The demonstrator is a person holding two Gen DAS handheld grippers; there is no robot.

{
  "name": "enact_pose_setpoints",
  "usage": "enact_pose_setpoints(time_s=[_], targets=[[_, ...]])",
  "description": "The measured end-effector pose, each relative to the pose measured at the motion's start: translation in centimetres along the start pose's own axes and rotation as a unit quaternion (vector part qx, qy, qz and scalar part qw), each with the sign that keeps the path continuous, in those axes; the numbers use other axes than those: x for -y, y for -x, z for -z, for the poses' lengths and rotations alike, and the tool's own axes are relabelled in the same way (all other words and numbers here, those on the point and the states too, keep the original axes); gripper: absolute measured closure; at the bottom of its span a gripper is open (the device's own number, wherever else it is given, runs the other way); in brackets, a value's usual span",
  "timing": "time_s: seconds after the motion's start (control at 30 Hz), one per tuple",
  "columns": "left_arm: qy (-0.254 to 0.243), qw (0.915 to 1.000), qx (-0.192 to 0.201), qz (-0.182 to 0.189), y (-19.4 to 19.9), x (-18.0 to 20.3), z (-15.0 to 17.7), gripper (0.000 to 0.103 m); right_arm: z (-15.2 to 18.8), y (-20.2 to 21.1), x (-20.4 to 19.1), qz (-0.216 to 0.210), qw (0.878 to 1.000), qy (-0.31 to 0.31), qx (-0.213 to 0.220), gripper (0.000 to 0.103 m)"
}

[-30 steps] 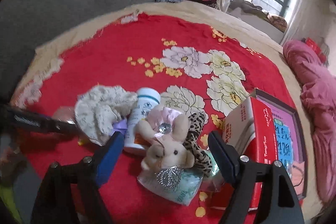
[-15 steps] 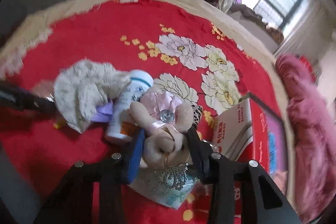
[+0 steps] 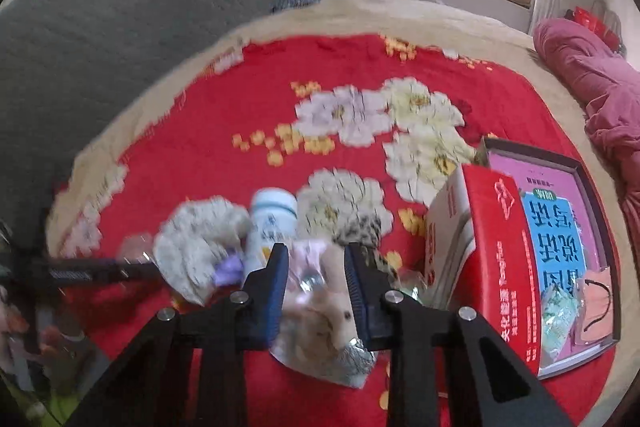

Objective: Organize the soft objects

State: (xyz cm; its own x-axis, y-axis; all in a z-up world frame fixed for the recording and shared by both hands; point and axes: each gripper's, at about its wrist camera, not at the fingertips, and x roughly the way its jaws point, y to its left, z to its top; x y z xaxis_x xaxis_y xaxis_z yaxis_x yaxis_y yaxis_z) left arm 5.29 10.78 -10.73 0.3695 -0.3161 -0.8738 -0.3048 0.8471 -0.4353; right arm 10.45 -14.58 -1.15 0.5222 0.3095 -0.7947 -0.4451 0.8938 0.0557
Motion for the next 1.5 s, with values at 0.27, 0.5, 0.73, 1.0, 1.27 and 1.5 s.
enact_pose_setpoints(time_s=[0.27, 0.5, 0.73, 1.0, 1.27, 1.5], targets=[[0.003, 0.9999, -0.007, 0.006, 0.0, -0.2, 0.6, 0.042, 2.1, -1.1, -1.7, 0.029, 0.997, 0.072, -0.026, 0.058], [0.008, 0.9999, -0.007, 0.009, 0.1, -0.4, 0.6, 0.042, 3.9, -3.2, -3.3, 0.097, 0.983, 0.149, -0.047, 0.050], [0.009, 0.9999, -0.003, 0.004, 0.3, -0.5, 0.5, 0.042, 3.1, -1.4, -1.4, 0.037, 0.996, 0.075, -0.019, 0.063], [-0.001, 0.9998, 0.016, 0.013, 2.0, 0.3, 0.3, 0.042, 0.9, 2.7, 2.4, -0.043, 0.997, -0.048, 0.033, 0.063], [-0.034, 0.9979, 0.052, 0.020, 5.7, 3.3, -0.3, 0.042, -0.5, 5.2, 3.8, -0.018, 0.996, -0.073, 0.051, 0.063], [-0.075, 0.9936, 0.078, 0.031, 8.1, 7.8, -0.1, 0.042, 0.0, 8.0, 7.0, 0.019, 0.992, -0.105, 0.068, 0.063]])
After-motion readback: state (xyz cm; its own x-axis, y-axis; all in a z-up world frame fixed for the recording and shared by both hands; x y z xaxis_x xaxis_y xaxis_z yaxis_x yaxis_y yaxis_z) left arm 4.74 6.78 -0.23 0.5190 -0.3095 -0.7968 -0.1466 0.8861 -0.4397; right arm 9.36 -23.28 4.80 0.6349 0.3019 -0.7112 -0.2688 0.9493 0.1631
